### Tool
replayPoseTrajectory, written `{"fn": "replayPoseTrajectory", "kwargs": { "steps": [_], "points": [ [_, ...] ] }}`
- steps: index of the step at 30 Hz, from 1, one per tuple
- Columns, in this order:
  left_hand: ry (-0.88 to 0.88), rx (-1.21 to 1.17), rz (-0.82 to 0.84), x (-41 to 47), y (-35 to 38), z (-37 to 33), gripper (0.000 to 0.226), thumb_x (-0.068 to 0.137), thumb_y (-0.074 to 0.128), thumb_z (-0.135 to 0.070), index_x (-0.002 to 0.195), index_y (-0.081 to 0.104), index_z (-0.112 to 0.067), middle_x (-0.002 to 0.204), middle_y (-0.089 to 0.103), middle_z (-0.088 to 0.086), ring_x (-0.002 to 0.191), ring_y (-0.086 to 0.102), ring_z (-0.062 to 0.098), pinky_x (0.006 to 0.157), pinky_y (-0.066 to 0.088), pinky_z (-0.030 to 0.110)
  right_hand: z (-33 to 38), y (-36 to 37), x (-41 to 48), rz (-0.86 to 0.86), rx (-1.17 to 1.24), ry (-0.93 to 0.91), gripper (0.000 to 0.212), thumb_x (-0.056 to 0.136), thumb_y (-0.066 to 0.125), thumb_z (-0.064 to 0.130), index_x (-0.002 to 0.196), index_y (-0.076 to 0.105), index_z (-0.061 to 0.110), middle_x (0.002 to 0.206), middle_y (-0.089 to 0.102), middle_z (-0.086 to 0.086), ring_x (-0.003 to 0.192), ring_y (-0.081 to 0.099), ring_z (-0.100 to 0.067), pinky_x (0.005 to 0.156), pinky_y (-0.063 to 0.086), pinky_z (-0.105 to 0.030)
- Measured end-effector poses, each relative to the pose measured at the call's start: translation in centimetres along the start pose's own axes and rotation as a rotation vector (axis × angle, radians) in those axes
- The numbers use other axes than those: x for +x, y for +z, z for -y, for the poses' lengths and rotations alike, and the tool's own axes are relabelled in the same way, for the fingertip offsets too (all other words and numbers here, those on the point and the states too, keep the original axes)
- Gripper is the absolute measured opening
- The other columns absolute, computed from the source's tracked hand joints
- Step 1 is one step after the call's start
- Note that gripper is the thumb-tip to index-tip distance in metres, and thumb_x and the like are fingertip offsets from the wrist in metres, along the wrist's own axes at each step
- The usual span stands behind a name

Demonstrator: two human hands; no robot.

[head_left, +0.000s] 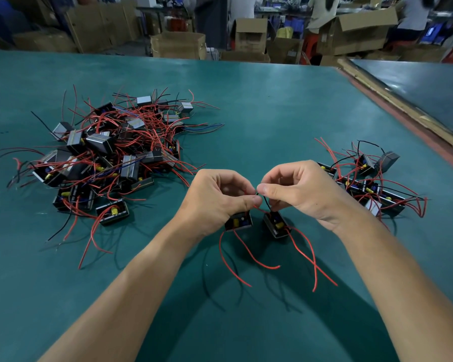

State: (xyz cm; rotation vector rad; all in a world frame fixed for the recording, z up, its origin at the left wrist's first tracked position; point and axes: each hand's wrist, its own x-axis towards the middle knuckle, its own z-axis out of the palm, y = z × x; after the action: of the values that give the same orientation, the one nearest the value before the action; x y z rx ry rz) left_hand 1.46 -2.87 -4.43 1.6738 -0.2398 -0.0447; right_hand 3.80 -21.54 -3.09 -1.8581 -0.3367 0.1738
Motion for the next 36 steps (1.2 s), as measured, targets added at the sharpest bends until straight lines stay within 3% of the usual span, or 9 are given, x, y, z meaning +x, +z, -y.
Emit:
{"fn": "replayPoseTrajectory", "kwargs": {
  "steps": [7,13,18,24,27,31,36],
  "points": [
    [-0.038,-0.027,0.012,0.16,0.10,0.22,0.016,0.071,0.084,-0.005,0.072,0.070,-0.013,0.067,0.072,0.004,0.060,0.063,0.012,0.059,0.053,0.021,0.49,0.20,-0.32,0.057,0.060,-0.019,0.015,0.086,0.071,0.000,0.074,0.070,0.009,0.067,0.067,-0.011,0.059,0.062,-0.017,0.061,0.058,-0.028],
    [-0.084,0.024,0.111,0.08,0.14,0.44,0.010,0.075,0.083,-0.019,0.083,0.080,-0.014,0.082,0.077,0.007,0.074,0.067,0.015,0.078,0.055,0.034,0.61,0.28,-0.50,0.087,0.117,-0.026,0.019,0.086,0.069,-0.006,0.072,0.068,0.007,0.063,0.067,-0.011,0.058,0.065,-0.018,0.060,0.057,-0.027],
    [-0.068,0.022,0.062,0.04,0.18,0.44,0.013,0.071,0.086,-0.019,0.078,0.077,-0.012,0.078,0.075,0.013,0.066,0.061,0.016,0.065,0.050,0.030,0.54,0.04,-0.44,0.073,0.095,-0.029,0.017,0.083,0.073,-0.002,0.071,0.074,0.011,0.065,0.070,-0.012,0.061,0.065,-0.018,0.062,0.059,-0.029],
    [-0.045,0.009,0.012,-0.11,0.44,0.13,0.030,0.058,0.087,-0.029,0.071,0.070,-0.009,0.079,0.072,0.023,0.069,0.060,0.023,0.069,0.047,0.039,0.57,-0.06,-0.51,0.095,0.091,0.006,0.019,0.086,0.071,-0.001,0.072,0.074,0.012,0.067,0.070,-0.012,0.061,0.066,-0.018,0.063,0.060,-0.029],
    [-0.049,-0.008,0.026,-0.19,0.39,-0.03,0.023,0.063,0.087,-0.022,0.066,0.067,-0.011,0.074,0.069,0.025,0.068,0.055,0.024,0.067,0.044,0.039,0.71,0.08,-0.54,0.107,0.059,0.019,0.020,0.088,0.068,-0.001,0.072,0.070,0.011,0.067,0.069,-0.011,0.060,0.064,-0.016,0.060,0.056,-0.024],
    [-0.076,-0.019,0.069,-0.07,0.30,-0.14,0.020,0.082,0.074,-0.002,0.072,0.059,-0.011,0.068,0.072,0.004,0.069,0.059,0.023,0.067,0.046,0.031,0.80,0.17,-0.53,0.090,0.037,0.022,0.020,0.091,0.063,-0.002,0.074,0.065,0.006,0.067,0.067,-0.012,0.059,0.062,-0.016,0.060,0.055,-0.025],
    [-0.098,-0.018,0.077,0.06,0.26,-0.25,0.014,0.084,0.067,-0.001,0.079,0.059,-0.011,0.073,0.075,0.006,0.074,0.058,0.025,0.072,0.044,0.035,0.70,0.17,-0.47,0.059,0.063,0.041,0.019,0.090,0.062,-0.005,0.074,0.064,0.004,0.062,0.066,-0.008,0.057,0.063,-0.017,0.061,0.057,-0.027]
  ]
}}
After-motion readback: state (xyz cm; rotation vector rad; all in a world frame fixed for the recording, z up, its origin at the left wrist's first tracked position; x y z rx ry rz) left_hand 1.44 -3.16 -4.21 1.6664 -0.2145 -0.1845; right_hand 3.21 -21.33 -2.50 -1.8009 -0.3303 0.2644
